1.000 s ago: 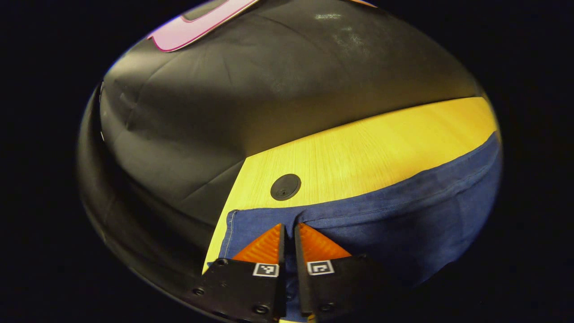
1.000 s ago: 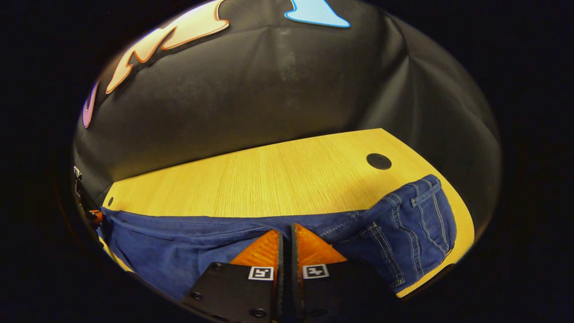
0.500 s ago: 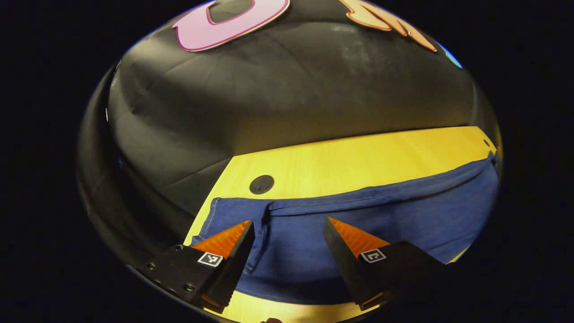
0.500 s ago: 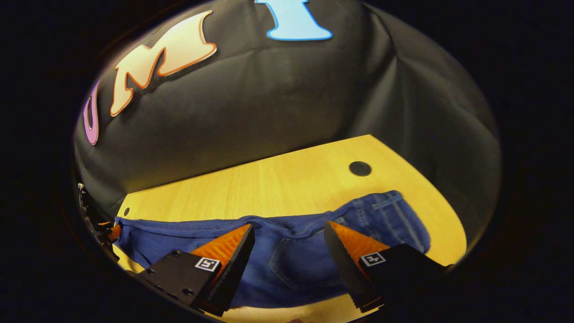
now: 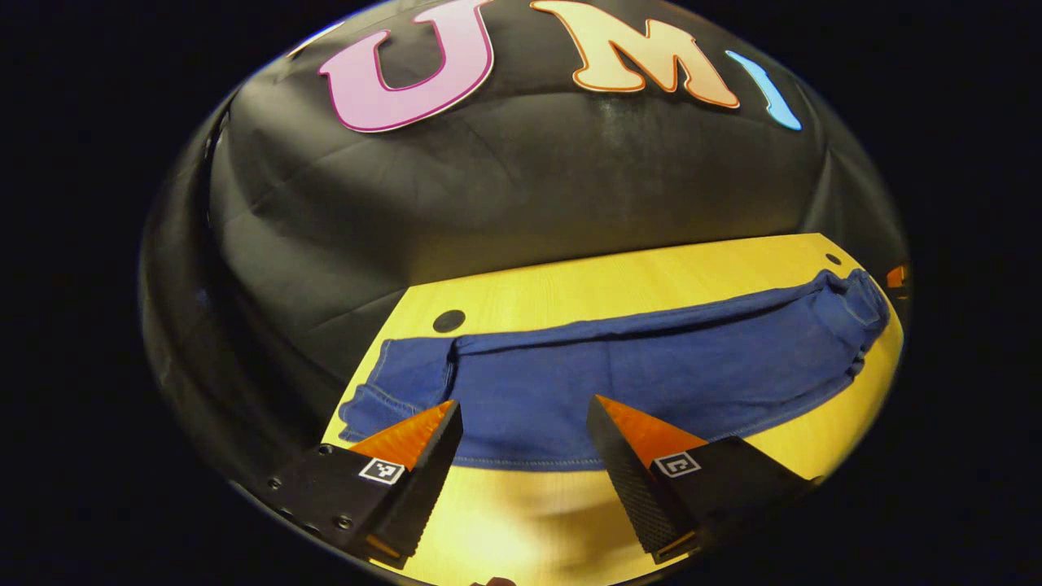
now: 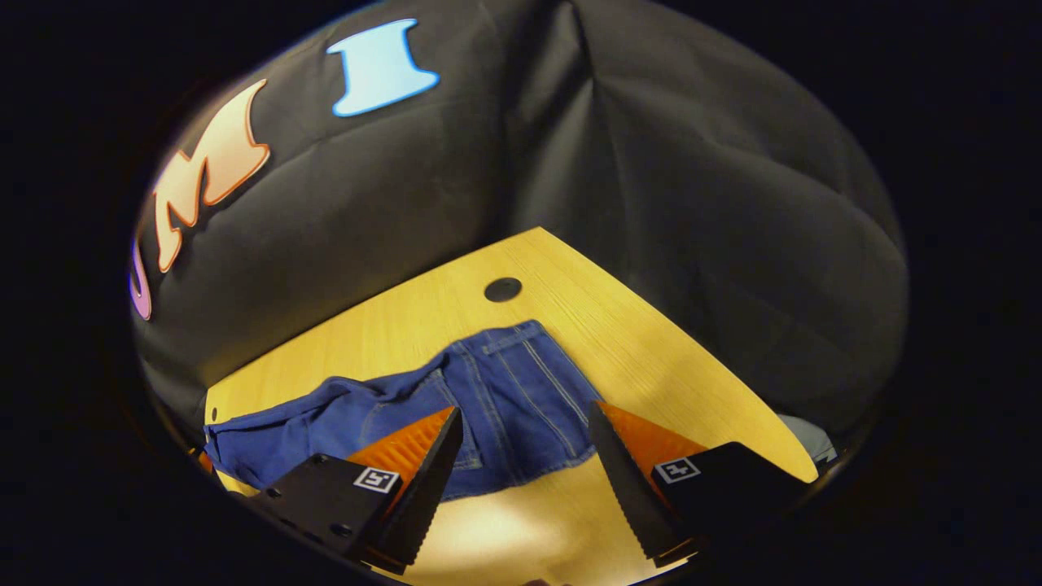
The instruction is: Grasp the waist and the cuffs of the jeans and fold them to make the two legs overlap; first hold the waist and fold one-third of the jeans toward the cuffs, then hold the cuffs and fold the remaining one-third in the same direction to finish folding.
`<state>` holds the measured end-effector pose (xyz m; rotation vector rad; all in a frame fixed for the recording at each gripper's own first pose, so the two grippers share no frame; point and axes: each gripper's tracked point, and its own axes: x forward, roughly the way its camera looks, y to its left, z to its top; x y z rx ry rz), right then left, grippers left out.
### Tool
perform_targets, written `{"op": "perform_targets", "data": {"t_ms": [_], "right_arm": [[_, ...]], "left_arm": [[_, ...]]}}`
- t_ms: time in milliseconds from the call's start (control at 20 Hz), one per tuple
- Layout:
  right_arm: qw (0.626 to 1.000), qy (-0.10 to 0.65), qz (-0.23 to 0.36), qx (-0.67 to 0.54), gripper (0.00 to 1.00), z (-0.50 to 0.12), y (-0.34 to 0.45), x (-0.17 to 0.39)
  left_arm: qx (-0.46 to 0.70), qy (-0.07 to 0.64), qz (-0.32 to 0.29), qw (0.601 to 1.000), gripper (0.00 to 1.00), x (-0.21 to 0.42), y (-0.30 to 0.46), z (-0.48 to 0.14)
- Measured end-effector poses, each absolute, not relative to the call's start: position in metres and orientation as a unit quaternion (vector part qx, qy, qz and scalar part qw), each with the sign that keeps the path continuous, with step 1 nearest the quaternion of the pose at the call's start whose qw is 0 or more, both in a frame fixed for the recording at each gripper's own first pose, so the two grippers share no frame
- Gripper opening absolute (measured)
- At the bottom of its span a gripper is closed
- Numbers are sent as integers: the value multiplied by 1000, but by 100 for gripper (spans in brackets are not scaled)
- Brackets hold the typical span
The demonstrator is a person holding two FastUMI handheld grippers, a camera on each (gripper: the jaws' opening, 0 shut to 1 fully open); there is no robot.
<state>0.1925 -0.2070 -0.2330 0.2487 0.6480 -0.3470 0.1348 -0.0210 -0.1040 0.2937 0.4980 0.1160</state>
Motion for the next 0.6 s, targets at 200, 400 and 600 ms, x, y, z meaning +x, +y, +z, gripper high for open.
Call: {"op": "perform_targets", "data": {"t_ms": [200, 400, 600], "right_arm": [[918, 331, -179, 126, 98, -254, -230, 190], [915, 348, -164, 125, 98, -279, -238, 198], [917, 356, -142, 111, 98, -291, -236, 197]], "left_arm": [[110, 258, 81, 956, 95, 93, -26, -111], [107, 263, 120, 951, 95, 65, -9, -112], [113, 254, 144, 950, 95, 55, 3, -103]]}}
